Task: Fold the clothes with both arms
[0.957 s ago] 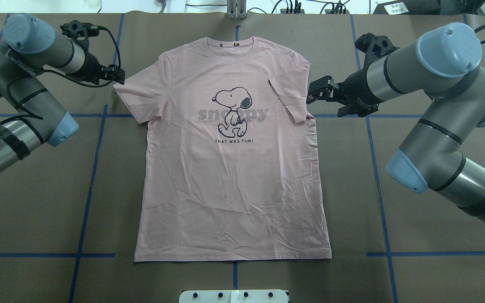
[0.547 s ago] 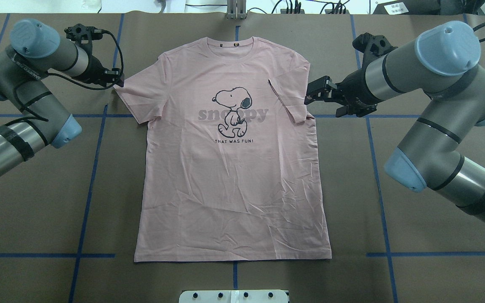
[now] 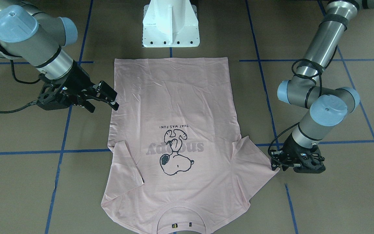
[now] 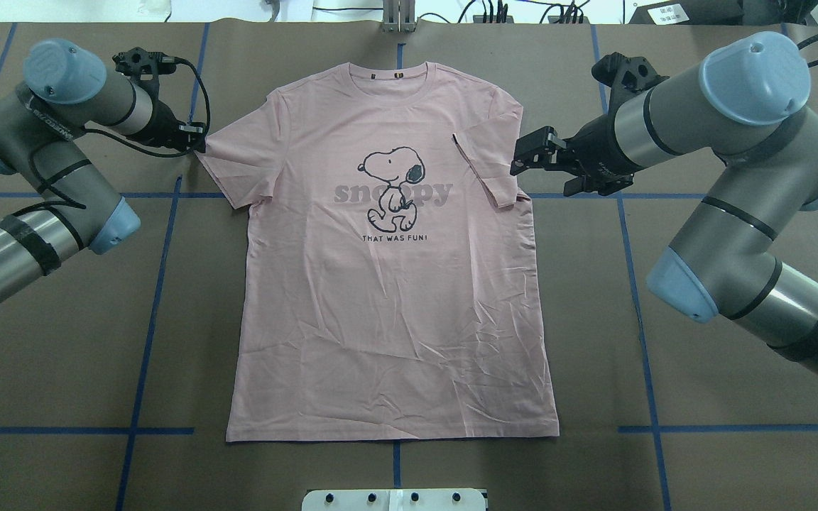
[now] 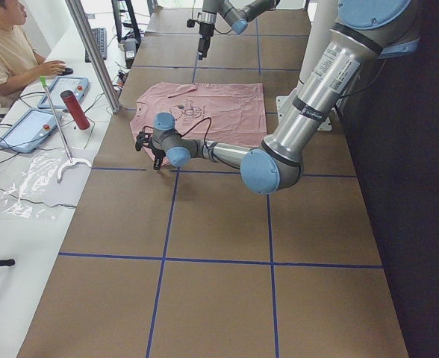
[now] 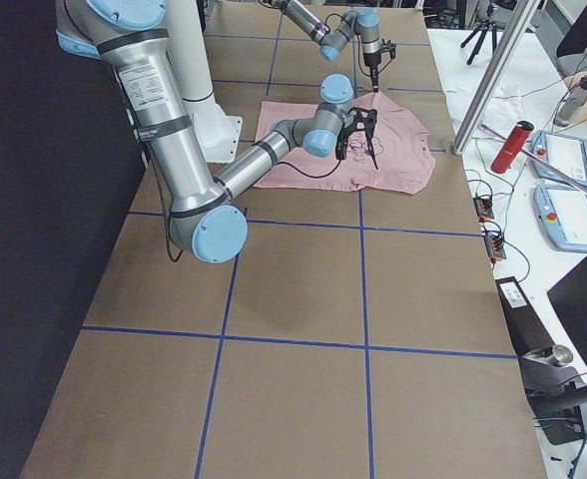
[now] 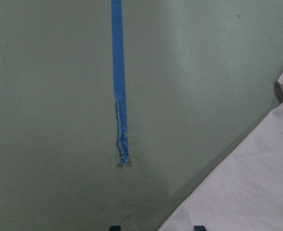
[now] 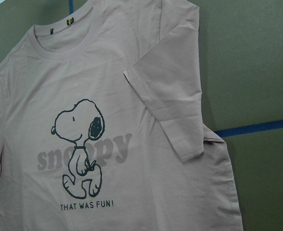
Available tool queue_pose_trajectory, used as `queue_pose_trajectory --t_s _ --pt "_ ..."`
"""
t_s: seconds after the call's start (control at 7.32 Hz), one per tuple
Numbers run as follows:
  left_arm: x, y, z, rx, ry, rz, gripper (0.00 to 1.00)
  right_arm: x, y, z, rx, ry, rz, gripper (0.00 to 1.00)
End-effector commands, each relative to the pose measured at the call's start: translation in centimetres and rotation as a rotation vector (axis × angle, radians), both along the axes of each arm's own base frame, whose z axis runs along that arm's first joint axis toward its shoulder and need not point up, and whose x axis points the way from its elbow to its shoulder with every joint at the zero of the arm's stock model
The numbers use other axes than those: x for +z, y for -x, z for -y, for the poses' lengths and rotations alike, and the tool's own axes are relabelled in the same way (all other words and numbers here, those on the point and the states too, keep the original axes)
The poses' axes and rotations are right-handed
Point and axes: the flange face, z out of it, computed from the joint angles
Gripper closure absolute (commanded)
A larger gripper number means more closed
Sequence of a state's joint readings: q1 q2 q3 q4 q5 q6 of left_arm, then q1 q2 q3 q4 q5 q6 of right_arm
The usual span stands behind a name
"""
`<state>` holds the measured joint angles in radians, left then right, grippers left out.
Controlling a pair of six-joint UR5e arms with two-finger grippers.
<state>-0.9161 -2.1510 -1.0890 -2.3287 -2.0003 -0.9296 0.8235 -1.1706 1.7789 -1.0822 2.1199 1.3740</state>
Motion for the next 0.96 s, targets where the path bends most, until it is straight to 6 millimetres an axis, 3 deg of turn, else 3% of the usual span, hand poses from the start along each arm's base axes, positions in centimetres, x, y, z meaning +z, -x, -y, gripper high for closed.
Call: queue_pose_trajectory --t_s 0.0,0.14,0.41,0.68,0.82 --pt "-0.9 -0.4 0.1 0.002 -0.008 -0.008 1.0 0.0 0.0 0.0 0.0 -0.001 0.0 0.0" --pt "-2.9 -0.4 0.1 -0.005 -0.023 -0.039 1.0 0.0 -0.1 0.1 0.001 -0.001 0.0 0.0" --pt "-9.5 -1.0 0.4 -0.073 0.02 -0.133 1.0 0.0 0.0 0.1 0.002 -0.002 -0.001 0.0" --pt "-15.3 -7.5 -0.4 -0.098 0.111 -0.101 1.0 0.2 0.1 0.1 0.004 0.0 -0.004 0.0" --pt "-15.9 -11.2 -0.1 -0.135 0.13 -0.081 1.0 0.2 0.2 0.1 0.004 0.001 -0.005 0.0"
